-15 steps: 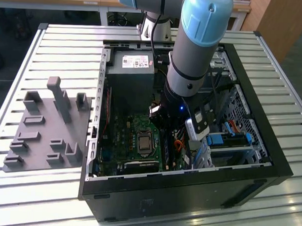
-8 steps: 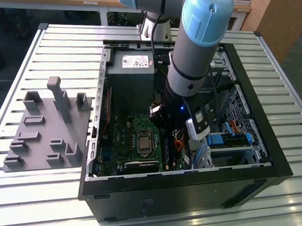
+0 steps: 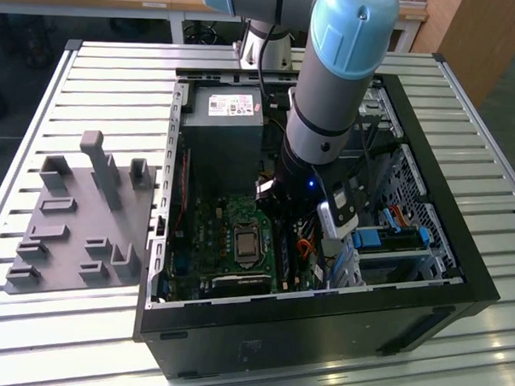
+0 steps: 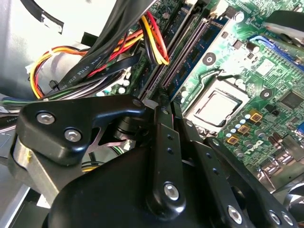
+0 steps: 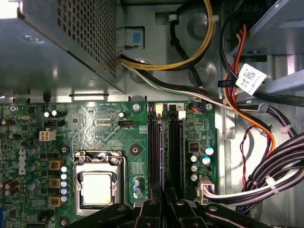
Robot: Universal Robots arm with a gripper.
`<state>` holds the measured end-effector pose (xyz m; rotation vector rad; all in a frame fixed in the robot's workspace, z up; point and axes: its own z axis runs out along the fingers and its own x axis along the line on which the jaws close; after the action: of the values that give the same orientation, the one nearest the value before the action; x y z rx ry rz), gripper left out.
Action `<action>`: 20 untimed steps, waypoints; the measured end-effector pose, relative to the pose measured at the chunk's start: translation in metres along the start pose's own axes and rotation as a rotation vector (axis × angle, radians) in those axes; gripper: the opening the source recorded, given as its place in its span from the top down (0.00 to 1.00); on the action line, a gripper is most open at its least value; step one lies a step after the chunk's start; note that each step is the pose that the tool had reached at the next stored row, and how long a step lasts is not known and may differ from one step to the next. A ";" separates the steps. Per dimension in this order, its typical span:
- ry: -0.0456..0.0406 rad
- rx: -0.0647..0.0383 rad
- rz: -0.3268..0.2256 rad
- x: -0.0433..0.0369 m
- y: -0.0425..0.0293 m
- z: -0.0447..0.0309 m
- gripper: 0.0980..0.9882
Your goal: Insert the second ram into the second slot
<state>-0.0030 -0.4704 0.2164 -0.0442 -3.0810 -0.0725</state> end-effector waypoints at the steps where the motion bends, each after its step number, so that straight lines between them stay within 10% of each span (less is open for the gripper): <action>1: 0.0000 0.000 0.000 0.0000 0.0002 0.0002 0.96; 20: 0.0001 0.000 0.000 0.0012 0.0020 0.0052 0.96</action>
<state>-0.0044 -0.4682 0.2114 -0.0443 -3.0810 -0.0723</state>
